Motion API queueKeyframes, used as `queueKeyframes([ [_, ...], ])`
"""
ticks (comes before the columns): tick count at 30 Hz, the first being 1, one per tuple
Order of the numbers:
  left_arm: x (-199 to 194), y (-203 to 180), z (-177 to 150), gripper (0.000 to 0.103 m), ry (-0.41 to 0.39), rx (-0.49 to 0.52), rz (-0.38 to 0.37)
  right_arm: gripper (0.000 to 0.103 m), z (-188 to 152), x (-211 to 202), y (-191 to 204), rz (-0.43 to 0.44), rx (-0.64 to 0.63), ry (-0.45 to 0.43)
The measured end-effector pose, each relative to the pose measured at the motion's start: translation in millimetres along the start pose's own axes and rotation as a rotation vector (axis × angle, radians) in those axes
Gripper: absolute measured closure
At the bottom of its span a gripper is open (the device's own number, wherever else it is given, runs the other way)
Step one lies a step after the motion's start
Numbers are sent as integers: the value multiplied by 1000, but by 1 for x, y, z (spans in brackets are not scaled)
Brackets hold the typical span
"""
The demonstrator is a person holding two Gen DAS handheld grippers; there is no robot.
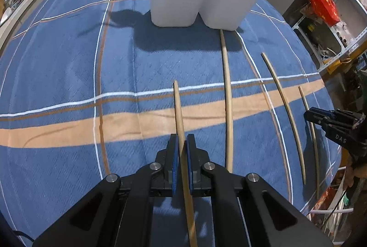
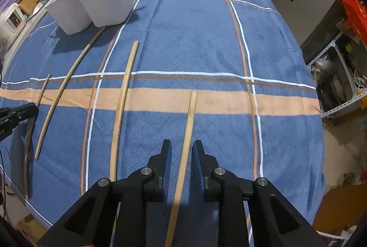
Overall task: Organize utensils
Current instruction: 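Raise both held chopsticks slightly off the cloth, then lift both chopsticks and carry them above the white holder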
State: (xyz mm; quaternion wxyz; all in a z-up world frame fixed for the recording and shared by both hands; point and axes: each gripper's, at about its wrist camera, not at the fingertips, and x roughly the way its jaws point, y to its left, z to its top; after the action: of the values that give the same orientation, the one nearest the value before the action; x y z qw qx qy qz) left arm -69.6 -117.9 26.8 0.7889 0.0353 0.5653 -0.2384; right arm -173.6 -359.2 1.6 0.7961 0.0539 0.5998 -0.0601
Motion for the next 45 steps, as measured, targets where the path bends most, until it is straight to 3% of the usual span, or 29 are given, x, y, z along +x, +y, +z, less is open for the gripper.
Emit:
queueKeyframes([
  [5, 2, 1, 2, 96, -24, -16, -16, 82, 14, 6, 2, -4, -7, 94],
  [9, 2, 3, 3, 96, -41, -40, -24, 78, 18, 7, 5, -9, 9, 79],
  [13, 2, 1, 2, 97, -56, -29, -14, 81, 11, 4, 15, -8, -6, 5],
  [15, 1, 1, 2, 97, -55, -35, -7, 93, 7, 2, 18, 2, -22, -30],
  [17, -1, 2, -1, 97, -58, -50, -5, 96, 2, 1, 20, 28, -15, -62],
  [25, -42, 3, -16, 97, -174, -90, -56, 96, -24, -27, 15, 133, 100, -214],
  [37, -108, -16, -35, 97, -346, -57, -42, 96, -43, -106, 2, 232, 166, -472],
  [45, -142, -31, -46, 98, -451, -13, -16, 96, -51, -137, 7, 256, 154, -558],
])
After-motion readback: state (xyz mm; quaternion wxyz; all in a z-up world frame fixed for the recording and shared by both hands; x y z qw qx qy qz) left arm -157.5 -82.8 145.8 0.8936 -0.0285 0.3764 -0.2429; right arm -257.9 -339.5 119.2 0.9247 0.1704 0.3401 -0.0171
